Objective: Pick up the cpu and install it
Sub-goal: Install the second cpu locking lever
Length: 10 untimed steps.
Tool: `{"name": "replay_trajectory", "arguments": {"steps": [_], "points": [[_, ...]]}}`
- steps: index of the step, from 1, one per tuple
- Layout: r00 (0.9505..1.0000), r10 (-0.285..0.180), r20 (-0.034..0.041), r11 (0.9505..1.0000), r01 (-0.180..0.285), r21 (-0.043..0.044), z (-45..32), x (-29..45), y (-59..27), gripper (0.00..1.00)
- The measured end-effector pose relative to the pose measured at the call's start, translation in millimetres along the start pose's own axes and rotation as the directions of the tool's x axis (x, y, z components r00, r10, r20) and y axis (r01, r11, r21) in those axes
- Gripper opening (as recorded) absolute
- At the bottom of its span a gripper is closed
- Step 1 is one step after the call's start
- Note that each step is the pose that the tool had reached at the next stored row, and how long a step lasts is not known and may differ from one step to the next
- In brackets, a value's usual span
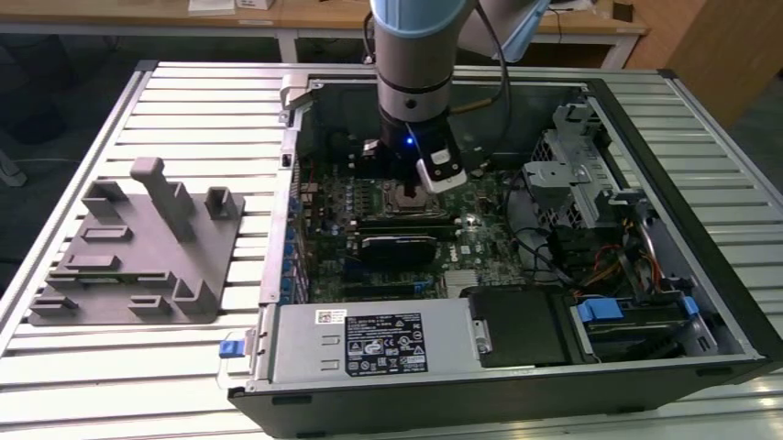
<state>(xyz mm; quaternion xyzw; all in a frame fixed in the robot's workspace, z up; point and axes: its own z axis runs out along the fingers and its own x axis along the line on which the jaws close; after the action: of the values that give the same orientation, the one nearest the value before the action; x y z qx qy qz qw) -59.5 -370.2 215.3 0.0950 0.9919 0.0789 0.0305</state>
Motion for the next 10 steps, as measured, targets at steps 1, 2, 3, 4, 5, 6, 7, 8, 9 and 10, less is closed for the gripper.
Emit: {"name": "replay_trajectory", "arguments": {"steps": [1, 2, 3, 4, 5, 6, 7, 8, 9, 10], "points": [[1.0, -0.001, 0.0018, 0.9999, 0.001, 0.0111, 0.5, -0.8, 1.3, 0.11], [1.0, -0.002, 0.0039, 0.9997, 0.002, 0.0237, 0.9, -1.7, 2.8, 0.11], [1.0, -0.003, 0.005, 0.9995, 0.002, 0.0322, 1.2, -2.7, 4.2, 0.11], [1.0, -0.003, 0.0051, 0.9994, 0.003, 0.0356, 1.6, -3.7, 5.7, 0.11], [1.0, -0.003, 0.0052, 0.9993, 0.003, 0.0377, 1.8, -4.2, 7.0, 0.11], [1.0, -0.003, 0.0053, 0.9992, 0.003, 0.0407, 2.0, -4.4, 8.2, 0.11], [1.0, -0.003, 0.0057, 0.999, 0.003, 0.0439, 2.1, -4.4, 8.8, 0.11], [1.0, -0.003, 0.0061, 0.9989, 0.003, 0.0467, 2.1, -4.4, 9.0, 0.11], [1.0, -0.004, 0.0065, 0.9988, 0.003, 0.049, 1.9, -4.4, 9.1, 0.11], [1.0, -0.004, 0.0069, 0.9987, 0.004, 0.0512, 1.4, -4.4, 9.2, 0.11]]}}
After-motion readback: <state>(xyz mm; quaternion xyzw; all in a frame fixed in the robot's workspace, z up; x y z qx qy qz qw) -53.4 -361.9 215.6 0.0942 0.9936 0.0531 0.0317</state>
